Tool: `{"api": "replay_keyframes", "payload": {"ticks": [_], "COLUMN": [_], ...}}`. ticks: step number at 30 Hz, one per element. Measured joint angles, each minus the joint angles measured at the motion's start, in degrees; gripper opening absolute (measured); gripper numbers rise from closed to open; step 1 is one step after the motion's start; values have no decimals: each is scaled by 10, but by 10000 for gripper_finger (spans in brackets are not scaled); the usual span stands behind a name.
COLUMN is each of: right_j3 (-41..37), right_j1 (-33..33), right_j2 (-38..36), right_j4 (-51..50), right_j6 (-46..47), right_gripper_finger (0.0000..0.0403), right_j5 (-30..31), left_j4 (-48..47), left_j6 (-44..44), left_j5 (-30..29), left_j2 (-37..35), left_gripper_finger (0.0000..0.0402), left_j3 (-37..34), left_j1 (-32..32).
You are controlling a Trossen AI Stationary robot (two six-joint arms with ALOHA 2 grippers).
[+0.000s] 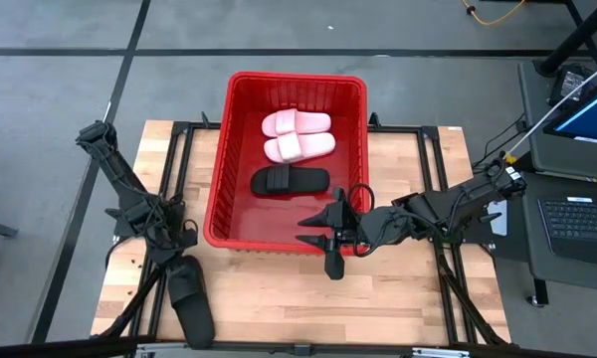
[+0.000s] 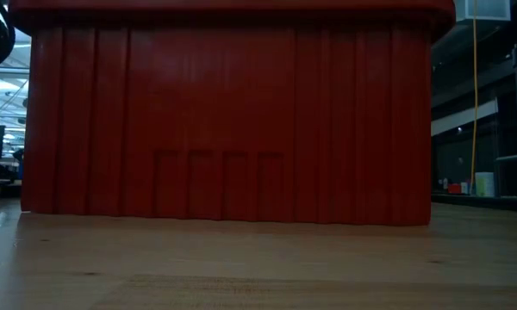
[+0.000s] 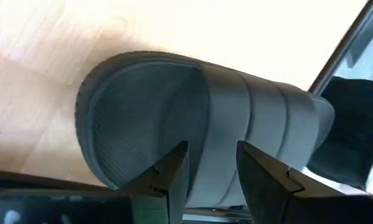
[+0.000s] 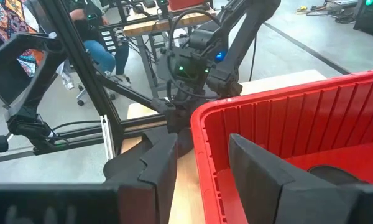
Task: Pick and place slides into bin
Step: Put the black slide into the bin
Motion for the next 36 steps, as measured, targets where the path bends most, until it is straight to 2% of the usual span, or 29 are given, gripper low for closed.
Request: {"api": "replay_keyframes", "payload": {"ticks": [12, 31, 36], "right_j3": [0, 0, 0], "right_j1": [0, 0, 0], "right_j2": [0, 0, 0], "right_j4": [0, 13, 13], "right_j6": [4, 4, 4], "right_gripper_finger": [145, 145, 145], "right_j5": [0, 0, 0], "left_j4": [-34, -2, 1], "left_j6": [8, 4, 28], "left_j5": [-13, -13, -13], "left_j2": [-13, -13, -13], "left_gripper_finger": [128, 127, 127], "left_j3": [0, 0, 0], "left_j1": [0, 0, 0]}}
